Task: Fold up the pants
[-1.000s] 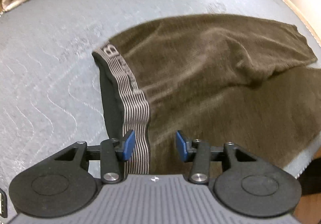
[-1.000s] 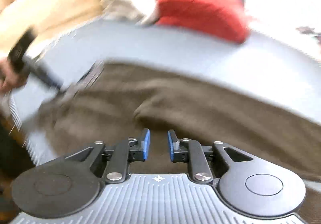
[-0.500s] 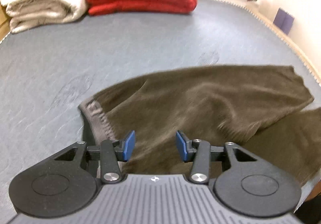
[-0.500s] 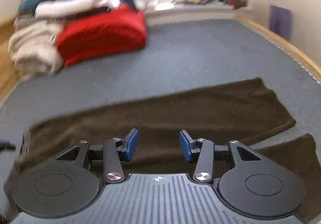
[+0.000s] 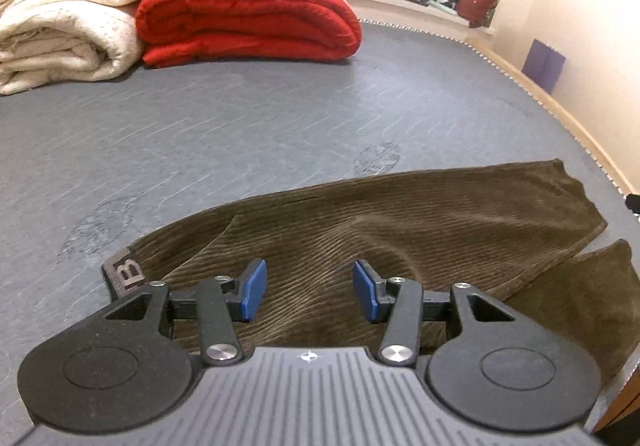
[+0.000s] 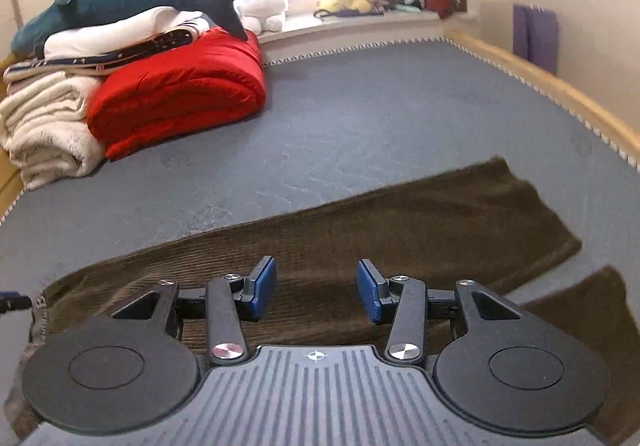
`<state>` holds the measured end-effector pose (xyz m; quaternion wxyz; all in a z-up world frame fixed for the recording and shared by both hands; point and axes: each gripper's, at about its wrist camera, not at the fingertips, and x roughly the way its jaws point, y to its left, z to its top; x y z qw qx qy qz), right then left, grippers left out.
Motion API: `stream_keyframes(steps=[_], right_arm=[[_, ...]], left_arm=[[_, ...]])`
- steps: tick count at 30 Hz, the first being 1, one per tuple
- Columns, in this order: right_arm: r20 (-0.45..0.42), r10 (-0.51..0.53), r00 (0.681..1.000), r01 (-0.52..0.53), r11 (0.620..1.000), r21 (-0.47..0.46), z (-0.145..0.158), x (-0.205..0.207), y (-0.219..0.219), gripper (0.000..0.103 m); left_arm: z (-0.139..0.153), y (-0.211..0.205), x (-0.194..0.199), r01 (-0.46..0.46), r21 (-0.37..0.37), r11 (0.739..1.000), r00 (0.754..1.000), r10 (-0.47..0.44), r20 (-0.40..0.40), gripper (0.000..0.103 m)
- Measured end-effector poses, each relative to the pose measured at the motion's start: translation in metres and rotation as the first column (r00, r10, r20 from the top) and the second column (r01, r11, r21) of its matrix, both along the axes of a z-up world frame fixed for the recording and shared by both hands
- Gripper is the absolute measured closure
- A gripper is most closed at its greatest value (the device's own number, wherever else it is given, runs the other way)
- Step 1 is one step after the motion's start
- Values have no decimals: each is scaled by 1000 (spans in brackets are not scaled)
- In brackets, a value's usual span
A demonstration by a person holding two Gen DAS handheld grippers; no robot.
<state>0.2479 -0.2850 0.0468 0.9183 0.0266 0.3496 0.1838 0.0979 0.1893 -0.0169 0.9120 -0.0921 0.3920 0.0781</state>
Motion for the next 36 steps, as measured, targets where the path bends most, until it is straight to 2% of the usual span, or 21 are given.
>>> stream_keyframes(steps=[1, 3, 4, 5, 6, 8, 9, 10, 13, 16, 19, 21, 22, 23, 25, 27, 32, 36], right_arm=[[8, 4, 1000, -4, 1000, -12, 1, 1, 2, 56], [21, 8, 1000, -7, 1000, -26, 3, 0, 4, 56], [24, 7, 1000, -7, 1000, -28, 5, 2, 6, 56], [26, 7, 1000, -7, 1000, -26, 5, 3, 7, 56], [25, 7, 1000, -7, 1000, -23, 5, 4, 8, 57], [24, 7, 1000, -7, 1000, -8, 7, 5, 8, 70], [26, 14, 1000, -14, 1000, 9, 8, 5, 7, 83], [29, 21, 999, -22, 999, 27, 10, 5, 5, 89], [44, 30, 999, -33, 998, 49, 13, 6, 3, 90], [20, 38, 999, -39, 997, 65, 13, 10, 2, 89], [-11, 40, 999, -39, 995, 96, 11, 15, 1, 89], [-21, 33, 999, -30, 994, 104, 11, 18, -1, 89], [-21, 32, 999, -29, 994, 107, 11, 19, -1, 89], [-21, 32, 999, -29, 994, 106, 10, 21, -1, 89], [-23, 29, 999, -27, 995, 101, 9, 24, -1, 89], [-26, 28, 999, -25, 995, 100, 8, 27, -1, 89], [-20, 29, 999, -27, 997, 73, 7, 33, 2, 89], [-29, 25, 999, -23, 999, 47, 2, 38, 3, 89]], left_arm=[[0, 3, 2, -6, -7, 1000, 1000, 6, -1, 56], [-1, 11, 4, -36, -15, 999, 999, 36, -11, 78], [-2, 18, 5, -53, -22, 998, 998, 52, -20, 93], [-3, 24, 6, -73, -33, 997, 997, 72, -28, 99], [-4, 31, 7, -92, -41, 995, 995, 90, -38, 100], [-8, 44, 8, -127, -46, 991, 990, 125, -60, 101], [-11, 50, 9, -142, -49, 989, 988, 139, -69, 101], [-14, 59, 11, -170, -67, 983, 983, 164, -83, 101], [-26, 83, 20, -230, -133, 964, 970, 215, -115, 100], [-38, 101, 38, -264, -122, 957, 960, 249, -129, 100], [-54, 108, 60, -251, -72, 965, 961, 240, -137, 93], [-64, 109, 75, -214, 4, 977, 968, 212, -132, 73], [-69, 111, 80, -203, 36, 979, 971, 206, -121, 55], [-74, 113, 85, -198, 64, 978, 973, 204, -110, 43], [-87, 118, 94, -191, 90, 977, 973, 201, -113, 39], [-100, 122, 102, -183, 99, 978, 970, 195, -142, 39], [-122, 120, 114, -110, 165, 980, 976, 138, -167, 34], [-131, 130, 119, -120, 122, 985, 976, 140, -170, 33]])
